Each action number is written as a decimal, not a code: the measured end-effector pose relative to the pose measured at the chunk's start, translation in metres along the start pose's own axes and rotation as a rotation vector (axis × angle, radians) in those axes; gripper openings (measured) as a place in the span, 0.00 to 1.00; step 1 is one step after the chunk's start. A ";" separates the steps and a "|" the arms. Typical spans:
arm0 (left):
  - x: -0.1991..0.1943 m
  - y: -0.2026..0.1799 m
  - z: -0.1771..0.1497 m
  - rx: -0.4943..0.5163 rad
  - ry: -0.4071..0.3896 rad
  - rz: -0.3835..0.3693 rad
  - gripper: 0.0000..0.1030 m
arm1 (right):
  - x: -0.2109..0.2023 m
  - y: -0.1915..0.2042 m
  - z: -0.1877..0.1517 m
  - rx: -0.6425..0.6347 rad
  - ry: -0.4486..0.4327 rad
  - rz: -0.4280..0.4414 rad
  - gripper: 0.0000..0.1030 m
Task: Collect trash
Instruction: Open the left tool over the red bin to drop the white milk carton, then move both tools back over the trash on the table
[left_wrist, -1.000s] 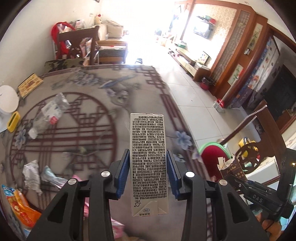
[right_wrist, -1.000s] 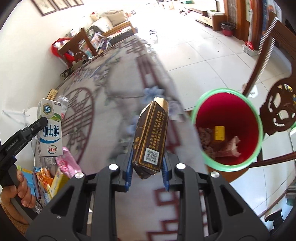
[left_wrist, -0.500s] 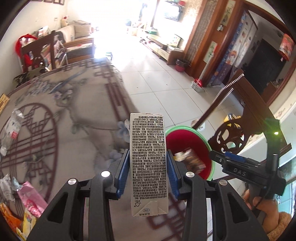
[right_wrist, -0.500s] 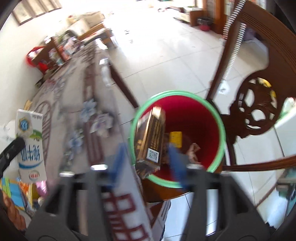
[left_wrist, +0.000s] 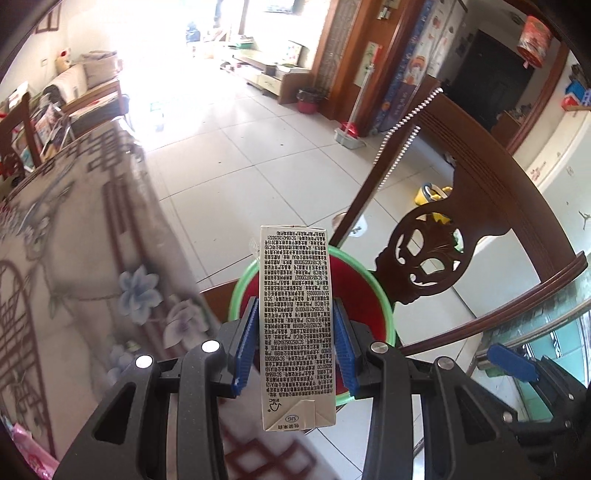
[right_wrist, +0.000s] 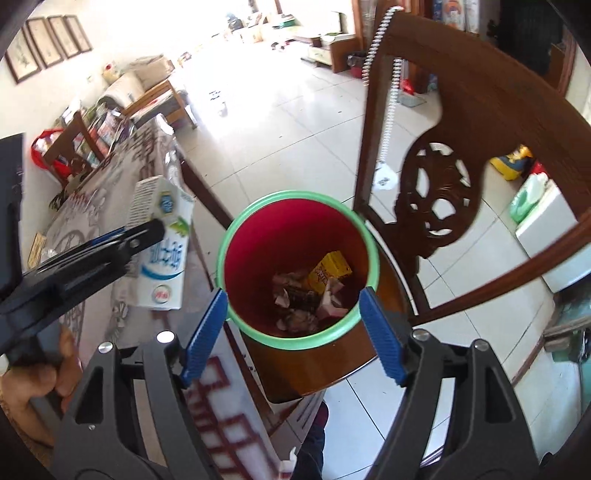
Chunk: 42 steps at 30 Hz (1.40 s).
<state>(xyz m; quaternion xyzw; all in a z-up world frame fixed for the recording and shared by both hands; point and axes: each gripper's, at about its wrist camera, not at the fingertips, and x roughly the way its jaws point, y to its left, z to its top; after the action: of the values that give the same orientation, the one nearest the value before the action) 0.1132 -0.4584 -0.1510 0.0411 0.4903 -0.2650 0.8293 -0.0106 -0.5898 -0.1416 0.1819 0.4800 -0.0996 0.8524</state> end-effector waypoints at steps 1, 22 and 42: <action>0.003 -0.005 0.004 0.008 0.001 -0.009 0.35 | -0.003 -0.003 0.000 0.011 -0.007 -0.003 0.72; -0.078 0.049 -0.015 -0.028 -0.151 0.072 0.79 | -0.019 0.024 0.000 -0.012 -0.048 0.016 0.74; -0.235 0.261 -0.116 -0.337 -0.327 0.369 0.88 | -0.055 0.238 -0.013 -0.332 -0.157 0.181 0.87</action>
<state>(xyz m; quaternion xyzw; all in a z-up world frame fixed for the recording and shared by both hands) 0.0575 -0.1032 -0.0643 -0.0518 0.3715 -0.0276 0.9266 0.0327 -0.3676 -0.0493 0.0728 0.4038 0.0439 0.9109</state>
